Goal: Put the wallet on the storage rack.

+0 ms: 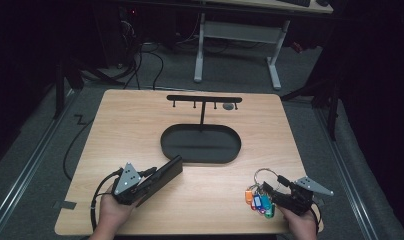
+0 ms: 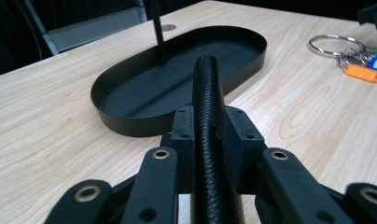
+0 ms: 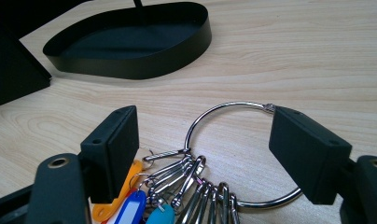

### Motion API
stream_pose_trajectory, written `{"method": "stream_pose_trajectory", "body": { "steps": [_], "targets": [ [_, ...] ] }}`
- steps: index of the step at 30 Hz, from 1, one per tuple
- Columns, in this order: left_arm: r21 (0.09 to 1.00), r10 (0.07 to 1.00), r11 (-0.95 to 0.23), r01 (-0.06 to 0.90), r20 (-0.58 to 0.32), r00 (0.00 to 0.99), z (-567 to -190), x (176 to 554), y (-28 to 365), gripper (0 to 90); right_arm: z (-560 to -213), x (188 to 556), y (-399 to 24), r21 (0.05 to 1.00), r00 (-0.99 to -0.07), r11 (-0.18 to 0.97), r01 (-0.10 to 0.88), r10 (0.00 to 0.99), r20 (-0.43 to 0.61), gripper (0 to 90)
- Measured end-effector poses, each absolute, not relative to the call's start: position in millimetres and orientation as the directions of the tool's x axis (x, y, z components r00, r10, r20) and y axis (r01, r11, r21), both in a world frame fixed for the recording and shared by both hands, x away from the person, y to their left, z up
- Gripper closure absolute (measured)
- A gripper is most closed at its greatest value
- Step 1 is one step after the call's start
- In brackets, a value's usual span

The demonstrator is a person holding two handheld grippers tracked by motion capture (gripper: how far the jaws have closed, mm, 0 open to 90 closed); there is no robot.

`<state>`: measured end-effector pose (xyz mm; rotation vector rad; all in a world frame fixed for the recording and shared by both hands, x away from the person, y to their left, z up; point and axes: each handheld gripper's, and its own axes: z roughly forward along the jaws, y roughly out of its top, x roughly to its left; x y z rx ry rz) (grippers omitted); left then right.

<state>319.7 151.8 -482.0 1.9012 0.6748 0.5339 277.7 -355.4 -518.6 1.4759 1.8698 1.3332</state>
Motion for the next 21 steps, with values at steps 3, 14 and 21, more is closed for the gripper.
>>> {"method": "stream_pose_trajectory", "body": {
  "steps": [3,14,21],
  "targets": [
    [0.917,0.668,-0.335,0.219,0.067,0.741,-482.6,320.3,153.5,73.5,-518.7,277.8,-354.9,0.855,-0.355,-0.018,0.518,0.905,0.234,24.6],
    [0.906,0.660,-0.354,0.233,0.065,0.748,-486.3,318.1,154.0,59.4,-518.6,277.6,-355.5,0.857,-0.357,-0.018,0.516,0.905,0.234,24.7],
    [0.892,0.655,-0.384,0.238,0.082,0.751,-487.8,314.0,155.5,54.6,-518.5,277.6,-355.6,0.857,-0.358,-0.019,0.515,0.903,0.236,24.6]
  ]
}}
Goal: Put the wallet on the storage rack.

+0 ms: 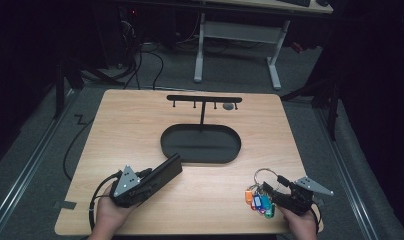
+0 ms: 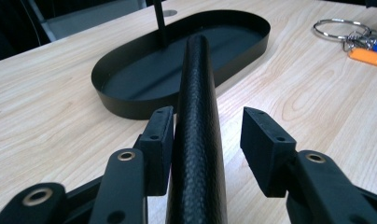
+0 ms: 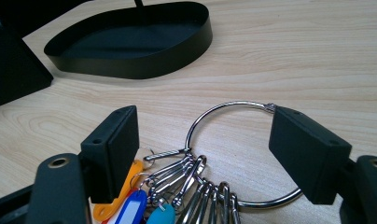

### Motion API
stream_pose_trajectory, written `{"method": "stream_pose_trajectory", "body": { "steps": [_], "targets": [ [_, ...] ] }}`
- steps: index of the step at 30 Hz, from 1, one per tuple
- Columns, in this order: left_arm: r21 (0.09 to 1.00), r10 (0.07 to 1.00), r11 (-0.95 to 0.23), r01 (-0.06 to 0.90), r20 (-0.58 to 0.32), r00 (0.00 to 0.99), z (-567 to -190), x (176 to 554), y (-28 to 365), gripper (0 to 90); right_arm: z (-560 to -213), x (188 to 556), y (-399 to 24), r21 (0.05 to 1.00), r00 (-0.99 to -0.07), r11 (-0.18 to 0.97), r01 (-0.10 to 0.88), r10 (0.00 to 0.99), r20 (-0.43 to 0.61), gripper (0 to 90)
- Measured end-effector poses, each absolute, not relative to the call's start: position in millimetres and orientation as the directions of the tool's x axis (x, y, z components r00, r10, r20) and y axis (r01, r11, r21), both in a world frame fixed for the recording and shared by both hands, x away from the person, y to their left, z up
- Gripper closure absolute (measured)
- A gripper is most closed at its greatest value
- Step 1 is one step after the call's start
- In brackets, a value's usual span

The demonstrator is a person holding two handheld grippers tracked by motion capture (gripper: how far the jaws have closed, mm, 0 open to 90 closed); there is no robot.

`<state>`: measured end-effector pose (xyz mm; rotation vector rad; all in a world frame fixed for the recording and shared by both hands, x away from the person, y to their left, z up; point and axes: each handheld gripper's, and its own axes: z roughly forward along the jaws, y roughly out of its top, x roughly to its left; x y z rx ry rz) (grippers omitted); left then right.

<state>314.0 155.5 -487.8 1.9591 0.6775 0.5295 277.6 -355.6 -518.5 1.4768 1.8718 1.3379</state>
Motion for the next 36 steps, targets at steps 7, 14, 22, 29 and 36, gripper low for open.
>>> {"method": "stream_pose_trajectory", "body": {
  "steps": [7,14,22,29,36],
  "targets": [
    [0.871,0.659,-0.415,0.264,0.088,0.747,-486,308,167,56.1,-519,278,-356,0.858,-0.361,-0.018,0.513,0.902,0.235,24.7],
    [0.838,0.674,-0.451,0.308,0.094,0.733,-478,306,173,59.2,-518,278,-357,0.858,-0.362,-0.021,0.513,0.901,0.238,24.7],
    [0.807,0.655,-0.477,0.347,0.064,0.753,-475,305,174,65.9,-518,278,-358,0.856,-0.358,-0.024,0.516,0.902,0.241,24.7],
    [0.792,0.656,-0.484,0.371,0.048,0.753,-474,306,173,66.5,-517,278,-359,0.858,-0.357,-0.023,0.513,0.903,0.238,24.7],
    [0.777,0.663,-0.484,0.403,0.025,0.749,-475,308,175,66.8,-518,278,-358,0.856,-0.358,-0.022,0.517,0.903,0.239,24.7]
  ]
}}
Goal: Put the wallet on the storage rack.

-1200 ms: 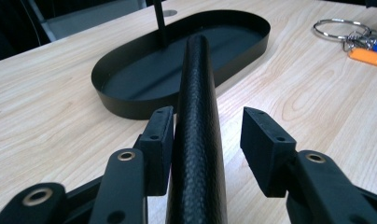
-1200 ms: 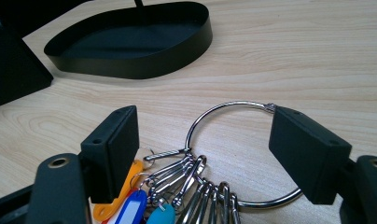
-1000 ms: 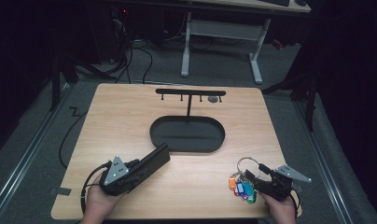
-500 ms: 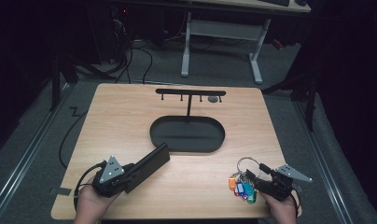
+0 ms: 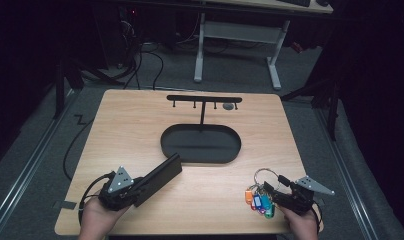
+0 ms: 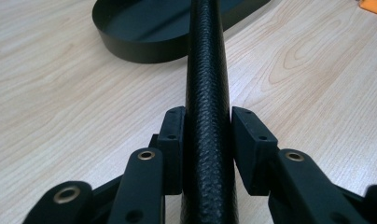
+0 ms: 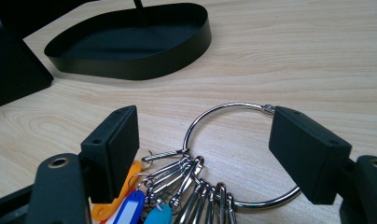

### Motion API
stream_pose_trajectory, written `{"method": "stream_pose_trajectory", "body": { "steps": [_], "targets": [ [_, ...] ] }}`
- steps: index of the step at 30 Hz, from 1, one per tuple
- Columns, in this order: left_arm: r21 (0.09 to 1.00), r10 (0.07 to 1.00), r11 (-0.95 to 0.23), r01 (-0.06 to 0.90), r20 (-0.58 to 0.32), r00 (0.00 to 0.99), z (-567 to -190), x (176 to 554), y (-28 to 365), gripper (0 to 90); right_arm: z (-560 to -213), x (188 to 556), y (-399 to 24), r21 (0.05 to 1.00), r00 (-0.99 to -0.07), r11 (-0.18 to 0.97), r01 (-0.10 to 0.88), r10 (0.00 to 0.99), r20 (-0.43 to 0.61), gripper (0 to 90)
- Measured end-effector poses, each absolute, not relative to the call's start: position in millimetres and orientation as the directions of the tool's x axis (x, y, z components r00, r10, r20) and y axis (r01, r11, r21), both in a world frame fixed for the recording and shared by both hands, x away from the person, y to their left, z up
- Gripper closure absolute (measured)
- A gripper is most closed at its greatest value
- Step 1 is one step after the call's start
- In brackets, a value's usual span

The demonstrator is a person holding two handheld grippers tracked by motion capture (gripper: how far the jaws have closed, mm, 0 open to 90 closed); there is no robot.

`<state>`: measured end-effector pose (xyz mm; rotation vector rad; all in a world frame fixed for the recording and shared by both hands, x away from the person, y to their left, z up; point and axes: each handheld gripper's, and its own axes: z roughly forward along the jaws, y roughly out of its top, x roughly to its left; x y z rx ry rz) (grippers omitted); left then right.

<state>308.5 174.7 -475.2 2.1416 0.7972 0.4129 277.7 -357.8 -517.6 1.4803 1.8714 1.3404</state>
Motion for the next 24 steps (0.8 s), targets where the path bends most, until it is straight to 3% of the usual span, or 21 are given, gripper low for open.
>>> {"method": "stream_pose_trajectory", "body": {
  "steps": [17,24],
  "targets": [
    [0.771,0.659,-0.508,0.384,0.061,0.750,-470,305,169,74.0,-518,278,-359,0.857,-0.359,-0.022,0.515,0.902,0.239,24.7],
    [0.798,0.641,-0.525,0.296,0.142,0.754,-464,298,168,74.2,-518,278,-359,0.857,-0.359,-0.020,0.515,0.903,0.237,24.7]
  ]
}}
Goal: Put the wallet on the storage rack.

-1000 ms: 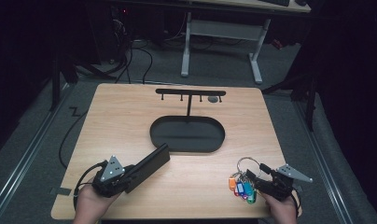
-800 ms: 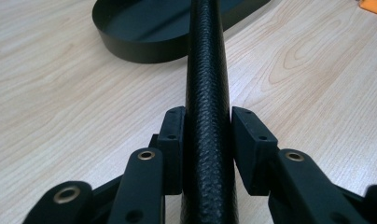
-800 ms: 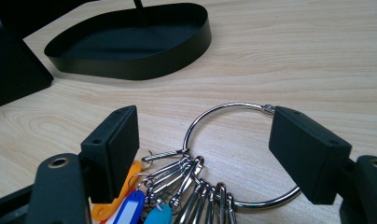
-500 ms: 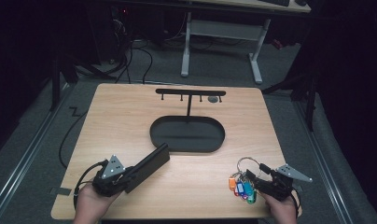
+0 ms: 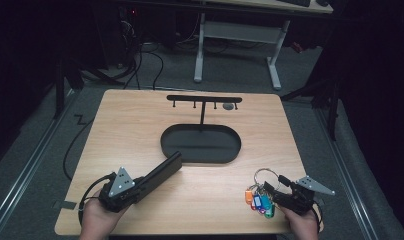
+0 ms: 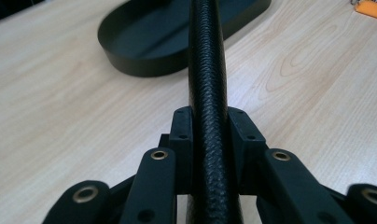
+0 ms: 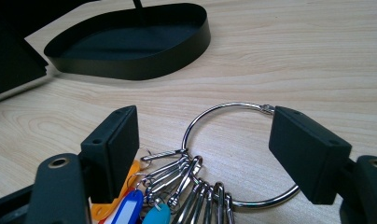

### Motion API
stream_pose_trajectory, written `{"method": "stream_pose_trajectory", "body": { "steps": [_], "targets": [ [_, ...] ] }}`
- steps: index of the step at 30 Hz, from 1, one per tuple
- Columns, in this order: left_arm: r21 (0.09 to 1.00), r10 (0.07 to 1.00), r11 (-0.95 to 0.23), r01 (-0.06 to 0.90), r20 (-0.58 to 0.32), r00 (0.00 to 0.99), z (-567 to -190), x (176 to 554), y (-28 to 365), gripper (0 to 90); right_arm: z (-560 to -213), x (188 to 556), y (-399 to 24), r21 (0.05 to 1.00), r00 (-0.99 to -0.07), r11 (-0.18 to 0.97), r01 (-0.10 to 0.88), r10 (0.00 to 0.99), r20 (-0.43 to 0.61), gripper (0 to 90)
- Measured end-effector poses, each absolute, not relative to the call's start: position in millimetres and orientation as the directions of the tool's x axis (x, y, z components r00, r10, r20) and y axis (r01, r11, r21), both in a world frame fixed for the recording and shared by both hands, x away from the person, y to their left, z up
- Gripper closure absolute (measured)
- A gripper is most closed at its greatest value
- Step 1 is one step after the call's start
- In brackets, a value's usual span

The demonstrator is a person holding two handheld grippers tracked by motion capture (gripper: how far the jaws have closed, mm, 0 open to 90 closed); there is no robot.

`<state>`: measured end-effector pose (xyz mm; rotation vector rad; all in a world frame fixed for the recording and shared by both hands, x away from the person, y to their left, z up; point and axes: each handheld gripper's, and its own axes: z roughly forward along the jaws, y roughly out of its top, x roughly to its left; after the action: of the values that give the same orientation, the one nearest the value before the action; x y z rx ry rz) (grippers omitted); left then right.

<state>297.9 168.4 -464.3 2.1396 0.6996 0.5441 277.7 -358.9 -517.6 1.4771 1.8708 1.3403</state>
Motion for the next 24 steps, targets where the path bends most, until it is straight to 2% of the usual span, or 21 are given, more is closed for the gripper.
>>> {"method": "stream_pose_trajectory", "body": {
  "steps": [4,13,24],
  "targets": [
    [0.806,0.627,-0.545,0.230,0.209,0.750,-462,293,164,74.2,-518,278,-359,0.857,-0.358,-0.020,0.515,0.903,0.237,24.7],
    [0.811,0.606,-0.559,0.173,0.257,0.753,-457,296,150,74.2,-517,278,-359,0.858,-0.358,-0.021,0.514,0.903,0.236,24.7],
    [0.754,0.514,-0.656,0.042,0.406,0.756,-442,316,120,74.3,-516,276,-366,0.861,-0.348,-0.042,0.507,0.904,0.249,24.7]
  ]
}}
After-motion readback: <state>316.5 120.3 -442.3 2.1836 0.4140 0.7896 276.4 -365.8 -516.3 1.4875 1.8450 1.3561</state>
